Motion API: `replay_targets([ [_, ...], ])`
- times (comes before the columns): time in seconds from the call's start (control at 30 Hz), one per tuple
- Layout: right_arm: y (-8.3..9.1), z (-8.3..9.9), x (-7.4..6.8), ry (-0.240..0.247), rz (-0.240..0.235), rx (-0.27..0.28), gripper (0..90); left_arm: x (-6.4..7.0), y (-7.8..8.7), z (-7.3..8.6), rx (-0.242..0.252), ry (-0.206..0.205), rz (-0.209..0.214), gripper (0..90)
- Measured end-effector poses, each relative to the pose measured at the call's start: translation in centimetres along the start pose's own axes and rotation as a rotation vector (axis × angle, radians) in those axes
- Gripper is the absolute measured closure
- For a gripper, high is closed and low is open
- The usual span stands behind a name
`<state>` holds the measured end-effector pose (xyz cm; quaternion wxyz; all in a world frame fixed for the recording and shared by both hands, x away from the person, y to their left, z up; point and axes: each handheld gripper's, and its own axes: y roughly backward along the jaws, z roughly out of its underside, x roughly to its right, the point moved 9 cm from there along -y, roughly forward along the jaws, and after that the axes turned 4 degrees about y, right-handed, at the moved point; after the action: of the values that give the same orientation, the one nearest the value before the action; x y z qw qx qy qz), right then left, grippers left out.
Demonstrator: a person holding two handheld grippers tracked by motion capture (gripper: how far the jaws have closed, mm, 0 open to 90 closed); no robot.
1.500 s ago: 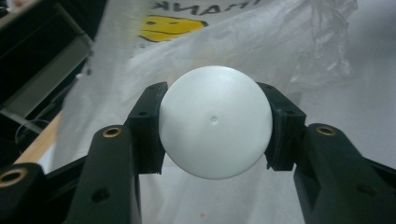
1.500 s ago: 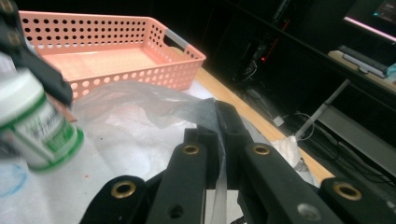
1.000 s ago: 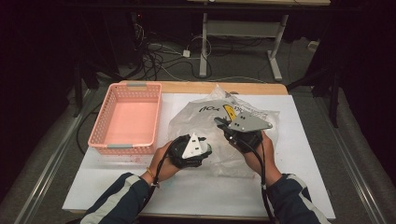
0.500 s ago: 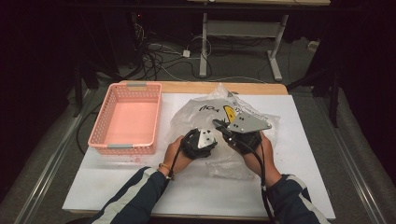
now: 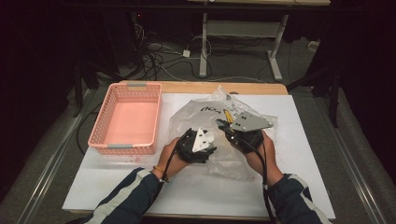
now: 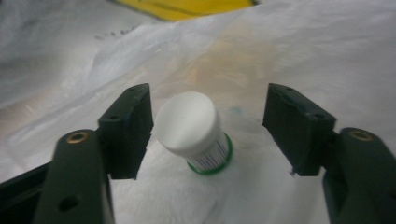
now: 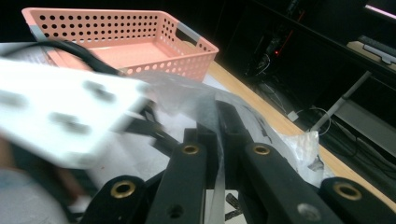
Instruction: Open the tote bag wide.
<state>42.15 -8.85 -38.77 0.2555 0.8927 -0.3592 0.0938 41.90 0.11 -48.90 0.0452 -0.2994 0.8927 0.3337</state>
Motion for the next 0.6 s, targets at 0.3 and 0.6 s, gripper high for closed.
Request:
replay_targets([
  [0.3,0.3,0.8,0.7,-0.008,0.012,-0.028,90.0,-1.5,8.3,2.2,0.068,0.030,-0.084,27.6],
  [0.6,0.6,1.3,1.3,-0.005,0.019,-0.050,90.0,-2.4,6.9,6.0,-0.053,0.072,-0.077,24.5],
])
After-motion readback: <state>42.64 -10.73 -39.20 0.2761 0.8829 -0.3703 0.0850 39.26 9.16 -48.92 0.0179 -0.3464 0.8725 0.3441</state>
